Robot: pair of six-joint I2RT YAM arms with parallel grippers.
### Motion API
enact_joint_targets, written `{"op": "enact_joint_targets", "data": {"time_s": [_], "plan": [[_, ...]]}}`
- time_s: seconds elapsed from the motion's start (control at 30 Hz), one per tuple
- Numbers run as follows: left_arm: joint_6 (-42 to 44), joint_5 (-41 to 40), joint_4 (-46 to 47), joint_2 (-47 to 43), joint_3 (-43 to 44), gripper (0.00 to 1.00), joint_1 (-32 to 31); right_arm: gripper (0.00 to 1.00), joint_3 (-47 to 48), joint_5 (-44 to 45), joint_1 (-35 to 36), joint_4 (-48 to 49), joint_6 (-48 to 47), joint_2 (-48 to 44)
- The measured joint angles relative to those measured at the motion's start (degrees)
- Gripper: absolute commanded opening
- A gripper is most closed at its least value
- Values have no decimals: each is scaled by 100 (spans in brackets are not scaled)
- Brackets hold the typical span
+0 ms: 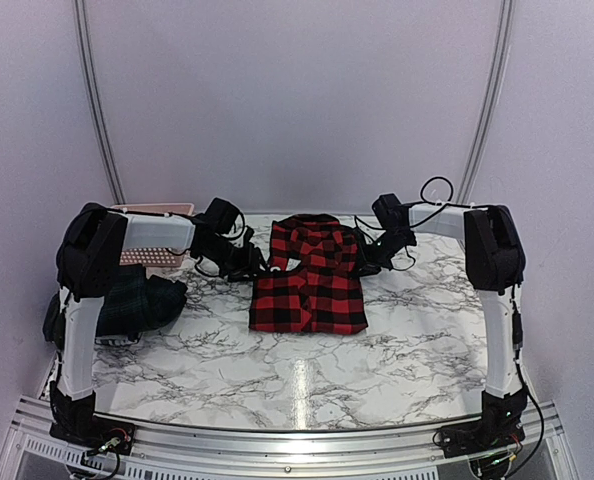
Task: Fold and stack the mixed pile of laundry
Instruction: Smooth out the 2/3-rectangle-folded T-shirt at the center of the board.
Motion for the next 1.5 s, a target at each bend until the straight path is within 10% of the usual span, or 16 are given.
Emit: {"op": "enact_joint_targets", "data": {"time_s": [0.27,0.6,1.13,1.4,1.5], "plan": [[26,-332,-192,0,-11,55,63,0,-26,-28,-11,7,0,0],[166,125,-238,181,295,0,-149,0,-332,-83,-76,101,13,-234],[378,109,245,188,522,0,-236,0,-682,-87,-328,326,116,-732],[595,-295,393,186,424,96,-212,41,-463,-15,-332,225,50,-310],[1027,-627,385,-304,-96,99,-223,44,-221,-31,-339,144,-22,-337]]}}
